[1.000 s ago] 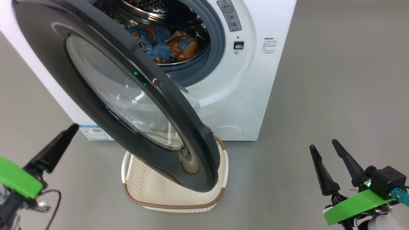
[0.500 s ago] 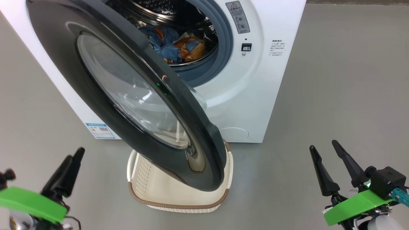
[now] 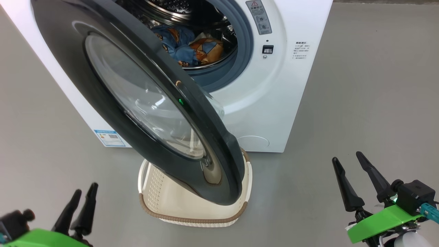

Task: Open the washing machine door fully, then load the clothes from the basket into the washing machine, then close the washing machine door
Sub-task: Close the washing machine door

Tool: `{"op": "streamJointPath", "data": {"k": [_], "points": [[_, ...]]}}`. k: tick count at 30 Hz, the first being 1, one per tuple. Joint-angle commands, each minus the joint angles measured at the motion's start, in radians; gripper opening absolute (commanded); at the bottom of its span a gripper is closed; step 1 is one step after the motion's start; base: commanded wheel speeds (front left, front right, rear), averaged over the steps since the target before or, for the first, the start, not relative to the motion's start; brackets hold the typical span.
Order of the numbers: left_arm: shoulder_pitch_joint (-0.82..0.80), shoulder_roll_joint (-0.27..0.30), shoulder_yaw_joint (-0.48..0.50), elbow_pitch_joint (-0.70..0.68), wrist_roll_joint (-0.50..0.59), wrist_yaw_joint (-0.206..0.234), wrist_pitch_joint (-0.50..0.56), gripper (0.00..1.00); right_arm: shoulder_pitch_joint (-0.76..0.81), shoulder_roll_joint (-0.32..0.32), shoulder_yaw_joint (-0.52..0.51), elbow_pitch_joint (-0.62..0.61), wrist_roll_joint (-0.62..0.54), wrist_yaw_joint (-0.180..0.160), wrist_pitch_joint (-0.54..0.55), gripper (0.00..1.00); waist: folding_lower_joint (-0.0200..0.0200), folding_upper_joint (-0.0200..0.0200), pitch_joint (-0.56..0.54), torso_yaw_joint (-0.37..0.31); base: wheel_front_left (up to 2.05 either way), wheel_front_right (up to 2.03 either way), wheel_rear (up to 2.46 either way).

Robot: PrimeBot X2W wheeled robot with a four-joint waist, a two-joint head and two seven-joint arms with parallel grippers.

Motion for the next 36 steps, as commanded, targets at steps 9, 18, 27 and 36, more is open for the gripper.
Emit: {"op": "streamJointPath", "data": {"k": [9, 18, 27, 36], "points": [[-0.071, -0.011, 0.074, 0.066, 0.227, -0.005, -0.058, 1.0, 0.007, -0.014, 0.004, -0.019, 0.002, 0.004, -0.008, 1.0, 0.0, 0.0, -0.001, 0.005, 0.0, 0.0, 0.0], [-0.021, -0.152, 0.259, 0.043, 0.627, -0.005, -0.059, 1.0, 0.009, -0.012, 0.002, -0.021, 0.003, 0.004, -0.008, 1.0, 0.0, 0.0, -0.008, 0.008, 0.0, 0.0, 0.0], [0.026, -0.258, 0.396, 0.024, 0.836, -0.005, -0.059, 1.0, 0.005, -0.011, 0.0, -0.021, 0.002, 0.004, -0.008, 1.0, 0.0, 0.0, -0.003, 0.003, 0.0, 0.0, 0.0], [0.056, -0.328, 0.462, 0.01, 0.925, -0.005, -0.059, 1.0, 0.0, -0.012, -0.001, -0.018, 0.004, 0.004, -0.008, 1.0, 0.0, 0.0, 0.003, -0.001, 0.0, 0.0, 0.0]]}}
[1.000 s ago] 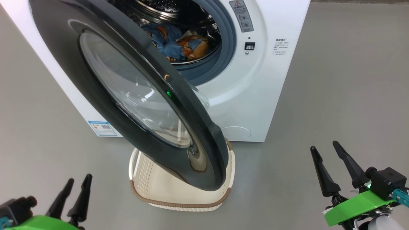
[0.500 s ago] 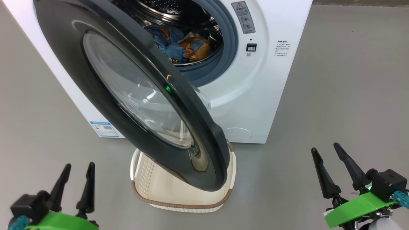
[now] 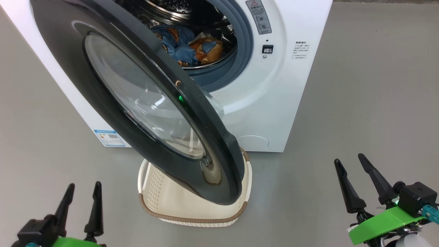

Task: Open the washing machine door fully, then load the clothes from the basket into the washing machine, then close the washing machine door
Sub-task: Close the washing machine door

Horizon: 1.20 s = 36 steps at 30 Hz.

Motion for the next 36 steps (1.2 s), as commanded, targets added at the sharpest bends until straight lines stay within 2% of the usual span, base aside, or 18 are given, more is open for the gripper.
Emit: {"op": "streamJointPath", "data": {"k": [1, 36], "points": [[-0.011, 0.019, 0.042, -0.027, 0.012, -0.002, -0.011, 1.0, -0.012, -0.016, 0.011, -0.019, 0.004, 0.004, -0.008, 1.0, 0.0, 0.0, 0.0, 0.0, 0.0, 0.0, 0.0], [0.012, 0.016, 0.045, -0.049, 0.037, -0.002, -0.011, 1.0, 0.0, -0.007, -0.004, -0.017, 0.0, 0.004, -0.008, 1.0, 0.0, 0.0, -0.017, -0.029, 0.0, 0.0, 0.0]]}}
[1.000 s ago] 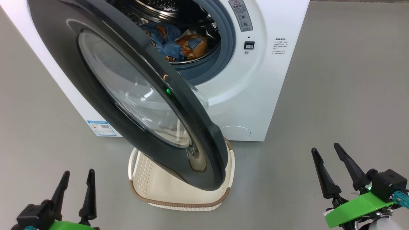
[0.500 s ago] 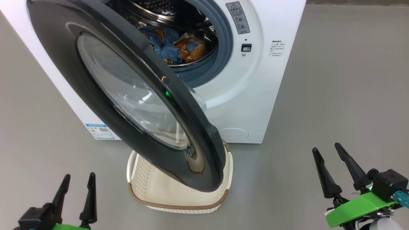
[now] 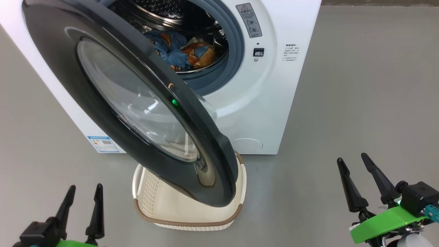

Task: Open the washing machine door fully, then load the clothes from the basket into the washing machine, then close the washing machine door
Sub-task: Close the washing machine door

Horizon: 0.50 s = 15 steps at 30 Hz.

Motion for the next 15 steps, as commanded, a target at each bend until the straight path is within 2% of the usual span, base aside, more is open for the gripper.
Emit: {"op": "streamJointPath", "data": {"k": [1, 13, 14, 15], "points": [[-0.003, 0.022, 0.038, -0.031, 0.006, -0.002, -0.011, 1.0, 0.0, -0.011, 0.013, -0.019, -0.001, 0.004, -0.008, 1.0, 0.0, 0.0, -0.001, -0.003, 0.0, 0.0, 0.0], [-0.001, 0.021, 0.03, -0.033, 0.009, -0.002, -0.011, 1.0, 0.003, -0.006, -0.002, -0.013, -0.002, 0.004, -0.008, 1.0, 0.0, 0.0, 0.001, -0.009, 0.0, 0.0, 0.0], [-0.002, 0.019, 0.028, -0.034, 0.01, -0.002, -0.011, 1.0, 0.002, -0.003, -0.008, -0.012, -0.003, 0.004, -0.008, 0.95, 0.0, 0.0, 0.001, -0.008, 0.0, 0.0, 0.0], [-0.003, 0.017, 0.025, -0.035, 0.01, -0.002, -0.011, 1.0, 0.0, -0.001, -0.014, -0.01, -0.004, 0.004, -0.008, 0.71, 0.0, 0.0, 0.001, -0.006, 0.0, 0.0, 0.0]]}}
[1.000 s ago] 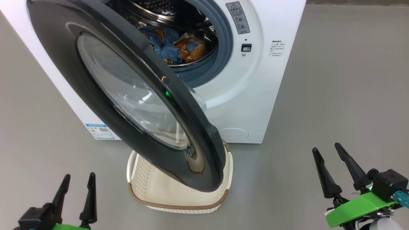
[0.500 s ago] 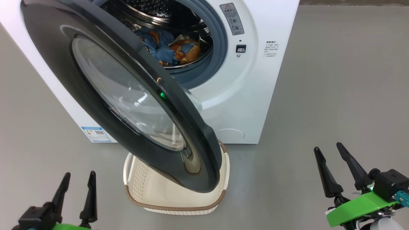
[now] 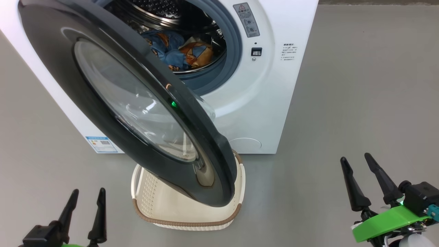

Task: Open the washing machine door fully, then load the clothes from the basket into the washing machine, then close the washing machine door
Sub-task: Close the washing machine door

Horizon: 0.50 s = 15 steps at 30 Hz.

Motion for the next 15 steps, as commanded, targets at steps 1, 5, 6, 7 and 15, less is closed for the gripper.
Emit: {"op": "streamJointPath", "data": {"k": [1, 5, 6, 7, 15], "points": [[-0.022, 0.016, 0.029, -0.032, 0.009, -0.002, -0.011, 1.0, -0.005, -0.008, -0.003, -0.016, -0.007, 0.004, -0.008, 0.42, 0.0, -0.0001, 0.0, 0.004, 0.0, 0.0, 0.0], [-0.022, 0.013, 0.021, -0.034, 0.01, -0.002, -0.011, 1.0, -0.017, 0.007, -0.023, -0.012, -0.014, 0.004, -0.008, 0.0, 0.0, -0.0001, -0.002, 0.01, 0.0, 0.0, 0.0], [-0.021, 0.012, 0.019, -0.034, 0.009, -0.002, -0.011, 1.0, -0.022, 0.011, -0.026, -0.012, -0.015, 0.004, -0.008, 0.0, 0.0, -0.0001, -0.003, 0.012, 0.0, 0.0, 0.0], [-0.02, 0.012, 0.016, -0.034, 0.009, -0.002, -0.011, 1.0, -0.027, 0.016, -0.029, -0.012, -0.015, 0.004, -0.008, 0.0, 0.0, -0.0001, -0.004, 0.015, 0.0, 0.0, 0.0], [-0.019, 0.017, 0.003, -0.043, 0.009, -0.002, -0.011, 1.0, -0.101, 0.038, -0.024, -0.049, -0.03, 0.004, -0.008, 0.0, 0.0, -0.0001, -0.019, 0.029, 0.0, 0.0, 0.0]]}}
